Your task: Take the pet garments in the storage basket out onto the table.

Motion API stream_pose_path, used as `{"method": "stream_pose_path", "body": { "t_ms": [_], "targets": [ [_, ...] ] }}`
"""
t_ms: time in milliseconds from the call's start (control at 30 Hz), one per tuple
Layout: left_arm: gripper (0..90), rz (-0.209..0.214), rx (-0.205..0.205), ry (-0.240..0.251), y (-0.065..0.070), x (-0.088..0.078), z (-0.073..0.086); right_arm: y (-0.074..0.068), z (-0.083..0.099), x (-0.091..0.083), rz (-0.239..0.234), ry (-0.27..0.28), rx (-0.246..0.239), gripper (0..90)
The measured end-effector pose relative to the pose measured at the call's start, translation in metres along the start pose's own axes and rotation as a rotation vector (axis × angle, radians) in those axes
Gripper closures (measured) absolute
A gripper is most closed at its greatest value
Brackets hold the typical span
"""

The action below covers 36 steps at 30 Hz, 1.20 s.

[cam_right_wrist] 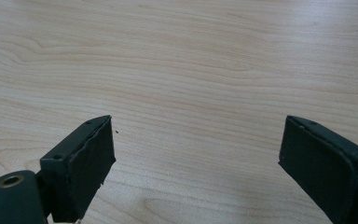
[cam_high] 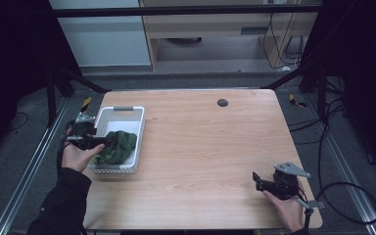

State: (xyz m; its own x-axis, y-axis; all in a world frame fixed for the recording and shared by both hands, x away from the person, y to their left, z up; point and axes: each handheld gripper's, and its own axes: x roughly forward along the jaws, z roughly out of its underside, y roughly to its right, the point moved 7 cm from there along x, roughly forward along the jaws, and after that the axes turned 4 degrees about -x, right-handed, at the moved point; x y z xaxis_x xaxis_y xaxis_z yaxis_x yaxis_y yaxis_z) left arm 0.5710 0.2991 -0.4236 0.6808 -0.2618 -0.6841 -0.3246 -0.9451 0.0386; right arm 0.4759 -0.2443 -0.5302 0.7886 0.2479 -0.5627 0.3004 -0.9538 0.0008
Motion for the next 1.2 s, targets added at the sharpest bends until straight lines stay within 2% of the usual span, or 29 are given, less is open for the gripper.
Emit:
{"method": "stream_pose_path", "body": {
  "t_ms": [267,767,1200],
  "targets": [
    [18.0,0.005,0.008,-0.054,-0.004,0.009,0.005,0.000,0.001,0.002,-0.004,-0.007,-0.009,9.7],
    [18.9,-0.001,-0.007,-0.107,-0.012,0.021,0.010,-0.001,0.002,0.003,-0.010,-0.017,-0.007,9.4],
    [19.2,0.007,-0.008,-0.151,-0.011,0.032,0.014,-0.001,0.003,0.003,-0.017,-0.028,-0.005,8.9]
  ]
}}
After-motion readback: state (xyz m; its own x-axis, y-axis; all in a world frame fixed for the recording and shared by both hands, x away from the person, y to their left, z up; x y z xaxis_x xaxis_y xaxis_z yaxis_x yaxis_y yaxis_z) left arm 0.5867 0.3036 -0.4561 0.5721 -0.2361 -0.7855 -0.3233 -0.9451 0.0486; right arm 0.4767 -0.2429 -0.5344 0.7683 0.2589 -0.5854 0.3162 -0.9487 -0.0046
